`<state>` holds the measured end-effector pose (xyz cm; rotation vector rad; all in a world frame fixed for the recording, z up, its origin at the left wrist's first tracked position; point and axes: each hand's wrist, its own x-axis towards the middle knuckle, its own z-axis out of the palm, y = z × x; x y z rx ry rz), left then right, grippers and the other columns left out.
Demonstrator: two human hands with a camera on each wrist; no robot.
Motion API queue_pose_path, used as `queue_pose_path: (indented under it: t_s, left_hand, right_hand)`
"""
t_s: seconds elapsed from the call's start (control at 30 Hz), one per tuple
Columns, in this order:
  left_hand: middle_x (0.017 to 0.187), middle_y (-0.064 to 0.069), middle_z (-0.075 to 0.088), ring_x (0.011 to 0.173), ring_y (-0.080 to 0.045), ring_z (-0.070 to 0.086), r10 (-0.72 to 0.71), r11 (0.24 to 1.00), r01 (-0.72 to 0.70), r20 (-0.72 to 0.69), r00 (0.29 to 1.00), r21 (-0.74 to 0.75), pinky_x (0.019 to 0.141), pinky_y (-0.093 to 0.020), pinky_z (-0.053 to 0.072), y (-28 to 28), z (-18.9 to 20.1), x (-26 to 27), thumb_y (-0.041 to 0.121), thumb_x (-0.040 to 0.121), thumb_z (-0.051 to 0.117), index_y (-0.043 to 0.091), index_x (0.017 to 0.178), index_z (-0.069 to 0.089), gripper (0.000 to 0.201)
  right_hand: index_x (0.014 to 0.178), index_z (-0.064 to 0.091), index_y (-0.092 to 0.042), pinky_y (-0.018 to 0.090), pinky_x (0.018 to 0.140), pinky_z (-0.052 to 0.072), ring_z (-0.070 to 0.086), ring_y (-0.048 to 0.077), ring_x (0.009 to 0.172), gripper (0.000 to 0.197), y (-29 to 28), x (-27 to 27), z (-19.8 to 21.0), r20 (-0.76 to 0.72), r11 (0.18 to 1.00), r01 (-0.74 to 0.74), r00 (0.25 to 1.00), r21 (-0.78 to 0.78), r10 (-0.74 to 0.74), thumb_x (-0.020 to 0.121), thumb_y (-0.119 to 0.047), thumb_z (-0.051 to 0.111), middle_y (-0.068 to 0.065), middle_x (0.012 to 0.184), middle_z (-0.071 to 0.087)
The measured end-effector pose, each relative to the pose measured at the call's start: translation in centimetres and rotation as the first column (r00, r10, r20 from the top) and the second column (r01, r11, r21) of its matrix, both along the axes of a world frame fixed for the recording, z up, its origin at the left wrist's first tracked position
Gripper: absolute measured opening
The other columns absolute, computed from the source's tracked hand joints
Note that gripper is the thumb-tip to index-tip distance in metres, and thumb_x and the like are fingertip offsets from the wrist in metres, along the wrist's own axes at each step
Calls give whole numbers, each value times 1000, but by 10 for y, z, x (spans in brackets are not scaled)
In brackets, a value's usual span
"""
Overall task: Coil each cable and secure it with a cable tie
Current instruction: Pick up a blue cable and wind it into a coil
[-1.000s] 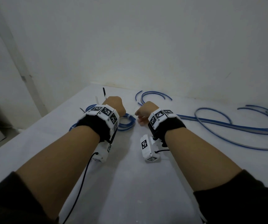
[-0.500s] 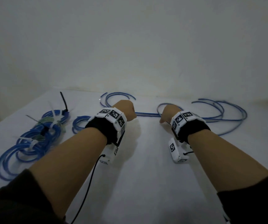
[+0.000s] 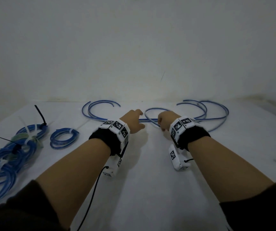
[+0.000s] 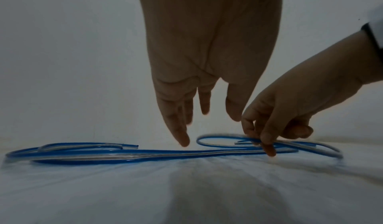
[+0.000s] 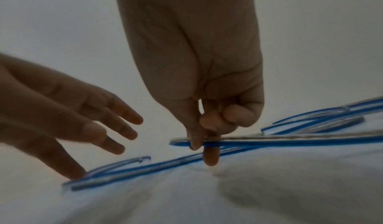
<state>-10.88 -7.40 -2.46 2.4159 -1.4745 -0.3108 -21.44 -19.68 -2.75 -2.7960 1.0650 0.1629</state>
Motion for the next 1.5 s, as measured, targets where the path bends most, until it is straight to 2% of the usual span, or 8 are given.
queue_pose_path:
  t_s: [0.1,0.33,0.53,0.63,0.9,1.13,1.27,1.5]
  left_hand:
    - [153,-12,19,137,-29,30,20,997,-21,-15,1000,-72,109,-38,31,-3,4,6,30,91,58,14,148,14,74]
    - [150,-10,29,136,-29,30,41,959,-49,-33,999,-279,110,-42,29,4,17,21,22,91,57,16,146,21,66]
    - [107,-9,60,98,-25,57,93,879,-160,-167,982,-449,78,-30,42,25,28,21,13,95,48,8,123,47,28]
    - [98,-11,63,86,-20,55,138,868,-231,-234,962,-439,77,-28,42,36,30,26,12,96,44,3,106,57,18]
    - [64,-6,56,57,-19,62,91,744,-472,-628,773,-473,59,-30,49,66,39,35,40,98,39,10,74,49,39]
    - [66,-6,51,56,-19,49,175,764,-511,-635,752,-394,69,-36,55,84,50,41,53,92,44,8,67,57,53]
    - [69,-7,54,55,-19,49,227,738,-521,-569,790,-429,50,-27,51,88,52,45,52,91,46,9,66,58,51]
    - [60,-6,53,51,-22,46,227,642,-578,-596,770,-503,52,-25,39,98,60,58,41,95,47,11,62,51,45]
  right_hand:
    - [100,57,-8,22,55,40,51,20,70,9,6,-7,25,138,990,-50,990,128,32,91,-7,55,12,104,61]
    - [86,53,-15,27,62,38,51,20,77,13,16,-22,64,577,980,-171,813,104,80,90,-26,59,0,77,55]
    - [89,49,-11,28,64,39,53,21,71,11,33,-25,80,792,982,-168,610,85,36,96,-19,50,15,85,63]
    - [90,46,-9,22,54,36,47,10,58,12,36,-25,86,860,981,-129,506,144,-60,98,-18,45,13,84,62]
    - [95,52,-4,36,65,47,59,34,79,18,42,-15,80,859,993,-4,502,119,-101,98,-18,42,20,88,66]
    - [89,52,-14,44,73,53,60,36,85,18,39,-7,73,854,969,154,460,192,-242,97,-27,41,19,86,64]
    - [98,50,-3,33,64,40,52,29,76,20,43,-6,78,841,973,140,491,184,-229,100,-17,36,13,83,55]
    - [91,50,-3,28,61,31,45,25,75,19,45,-1,70,830,976,133,513,174,-218,99,-13,36,10,81,51]
